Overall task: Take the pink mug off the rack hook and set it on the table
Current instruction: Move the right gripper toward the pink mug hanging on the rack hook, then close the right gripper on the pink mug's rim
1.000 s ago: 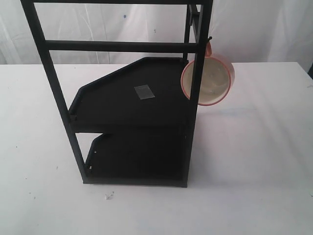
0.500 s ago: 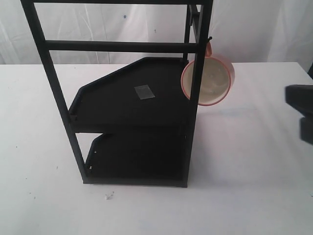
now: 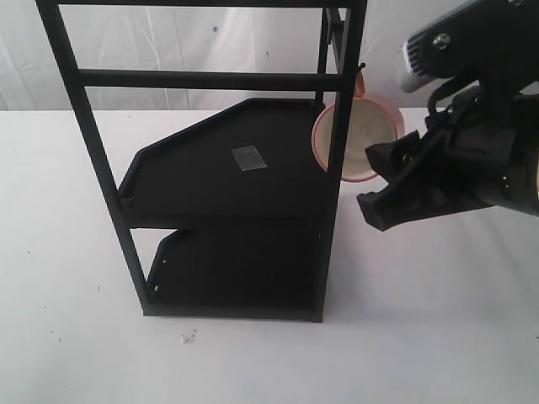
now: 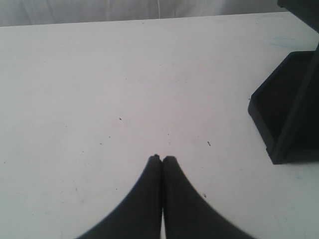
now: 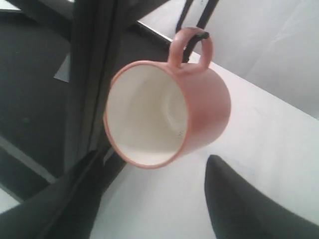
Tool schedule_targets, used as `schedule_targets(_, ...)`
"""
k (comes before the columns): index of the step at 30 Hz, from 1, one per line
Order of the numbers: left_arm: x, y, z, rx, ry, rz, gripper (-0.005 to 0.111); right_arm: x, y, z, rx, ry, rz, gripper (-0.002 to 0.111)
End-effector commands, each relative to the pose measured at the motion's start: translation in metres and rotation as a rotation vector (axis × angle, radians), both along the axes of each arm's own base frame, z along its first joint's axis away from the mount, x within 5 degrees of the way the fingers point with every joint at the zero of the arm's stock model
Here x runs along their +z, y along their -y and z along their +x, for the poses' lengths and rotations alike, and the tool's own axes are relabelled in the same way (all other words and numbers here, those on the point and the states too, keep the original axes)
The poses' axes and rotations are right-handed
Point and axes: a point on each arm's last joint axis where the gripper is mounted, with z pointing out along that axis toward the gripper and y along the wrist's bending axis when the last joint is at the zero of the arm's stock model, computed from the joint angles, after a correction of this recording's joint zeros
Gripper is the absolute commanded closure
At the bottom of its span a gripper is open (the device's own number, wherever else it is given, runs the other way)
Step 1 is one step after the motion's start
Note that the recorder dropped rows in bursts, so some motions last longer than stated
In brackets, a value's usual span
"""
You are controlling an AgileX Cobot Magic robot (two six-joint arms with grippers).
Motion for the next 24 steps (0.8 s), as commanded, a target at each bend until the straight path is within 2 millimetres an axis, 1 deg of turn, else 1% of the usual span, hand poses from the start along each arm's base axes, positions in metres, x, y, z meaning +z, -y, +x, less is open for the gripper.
schedule_targets(1, -0.001, 0.0, 0.0, 0.003, 0.005, -0.001, 0.107, 0.004, 0.002, 0.007, -0.063, 0.056, -0.013, 0.052)
schedule_targets(4, -0.001, 0.0, 0.0, 0.003, 0.005, -0.001, 0.107, 0.006, -0.002, 0.01, -0.059, 0.089, 0.011, 0.052)
schedule_targets(7, -0.001, 0.0, 0.0, 0.003, 0.005, -0.001, 0.107, 0.003, -0.005, 0.015, -0.086, 0.091, 0.038, 0.052)
schedule_targets(13, -0.001, 0.0, 0.0, 0.003, 0.005, -0.001, 0.107, -0.013, -0.018, 0.027, -0.091, 0.075, -0.012, 0.052)
schedule_targets(15, -0.001, 0.0, 0.0, 0.003, 0.005, -0.001, 0.107, -0.017, -0.019, 0.032, -0.124, 0.084, -0.04, 0.052)
schedule_targets(18, -0.001, 0.0, 0.0, 0.003, 0.005, -0.001, 0.107, -0.021, -0.02, 0.038, -0.181, 0.103, -0.037, 0.052)
schedule_targets(21, -0.001, 0.0, 0.0, 0.003, 0.005, -0.001, 0.107, -0.023, -0.023, 0.042, -0.186, 0.123, -0.034, 0.052)
schedule_targets(24, -0.001, 0.0, 0.0, 0.003, 0.005, -0.001, 0.107, -0.026, -0.02, 0.046, -0.264, 0.123, -0.042, 0.052)
